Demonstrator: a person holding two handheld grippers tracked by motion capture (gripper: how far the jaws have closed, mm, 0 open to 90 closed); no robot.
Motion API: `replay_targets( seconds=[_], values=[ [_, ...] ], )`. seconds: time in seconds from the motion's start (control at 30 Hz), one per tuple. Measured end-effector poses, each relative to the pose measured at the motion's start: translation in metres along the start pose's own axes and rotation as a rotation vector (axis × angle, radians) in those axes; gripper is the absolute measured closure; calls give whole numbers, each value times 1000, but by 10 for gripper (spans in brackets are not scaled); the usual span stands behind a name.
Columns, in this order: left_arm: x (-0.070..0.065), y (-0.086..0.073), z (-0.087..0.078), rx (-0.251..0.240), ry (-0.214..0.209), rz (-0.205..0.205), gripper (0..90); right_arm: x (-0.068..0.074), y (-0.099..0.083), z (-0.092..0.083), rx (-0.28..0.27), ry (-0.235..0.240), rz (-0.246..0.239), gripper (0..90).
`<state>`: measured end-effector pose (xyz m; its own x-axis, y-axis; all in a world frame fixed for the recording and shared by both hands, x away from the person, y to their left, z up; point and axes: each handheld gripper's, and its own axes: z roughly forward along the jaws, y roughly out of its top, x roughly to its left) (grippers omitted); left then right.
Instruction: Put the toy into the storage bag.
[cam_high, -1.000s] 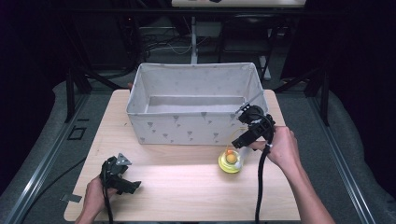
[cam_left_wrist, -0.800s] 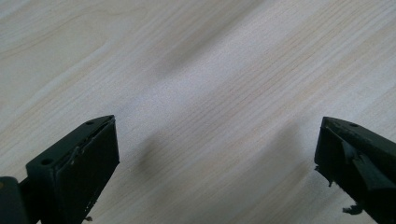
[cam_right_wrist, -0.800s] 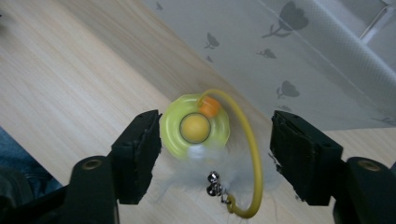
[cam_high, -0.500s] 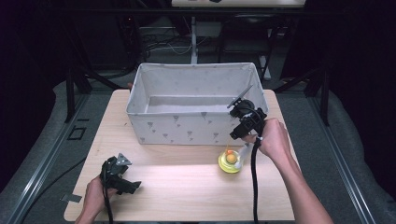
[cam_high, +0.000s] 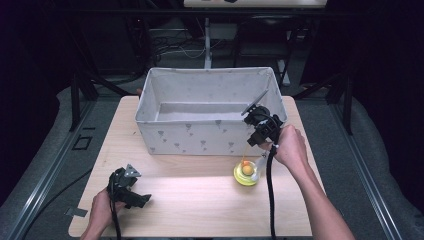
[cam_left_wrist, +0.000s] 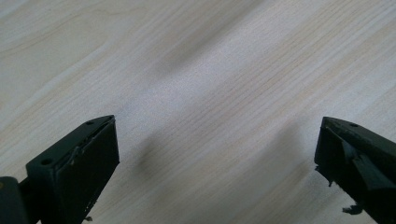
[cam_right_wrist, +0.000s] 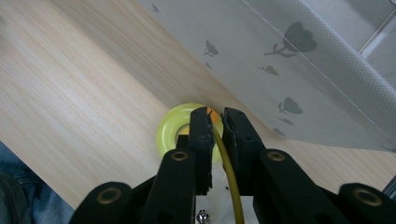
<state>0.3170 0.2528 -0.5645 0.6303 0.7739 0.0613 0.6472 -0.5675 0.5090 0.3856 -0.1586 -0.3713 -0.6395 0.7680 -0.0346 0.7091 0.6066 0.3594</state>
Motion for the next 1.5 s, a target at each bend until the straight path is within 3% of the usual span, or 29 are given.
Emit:
replay_targets(
  seconds=[0.1,1.03,1.5],
  values=[
    [0,0,0,0,0,1,1,0,0,2,-1,4,2,873],
    [0,0,0,0,1,3,1,8,7,-6,44,-2,-54,879],
    [0,0,0,3,1,4,1,15,12,-19,31,-7,-86,879]
  ],
)
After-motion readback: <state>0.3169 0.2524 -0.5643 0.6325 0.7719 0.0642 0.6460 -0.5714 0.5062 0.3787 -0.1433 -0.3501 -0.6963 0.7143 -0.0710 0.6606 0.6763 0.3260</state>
